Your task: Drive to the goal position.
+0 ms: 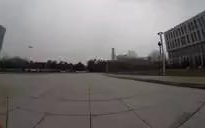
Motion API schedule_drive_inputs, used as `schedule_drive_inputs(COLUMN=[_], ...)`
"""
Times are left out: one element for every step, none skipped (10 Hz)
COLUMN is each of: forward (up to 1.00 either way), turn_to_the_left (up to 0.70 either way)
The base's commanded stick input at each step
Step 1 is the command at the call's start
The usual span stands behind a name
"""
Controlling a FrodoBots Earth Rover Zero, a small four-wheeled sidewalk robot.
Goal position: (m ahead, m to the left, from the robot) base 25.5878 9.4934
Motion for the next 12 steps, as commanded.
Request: schedule_drive_inputs(forward=[0.70,0.70,0.70,0.70,0.70,0.70,0.70,0.70,0.70,0.70,0.70,0.70], turn_to_the_left=[-0.01,-0.01,-0.01,-0.01,-0.01,-0.01,-0.01,-0.01,-0.01,-0.01,-0.01,-0.01])
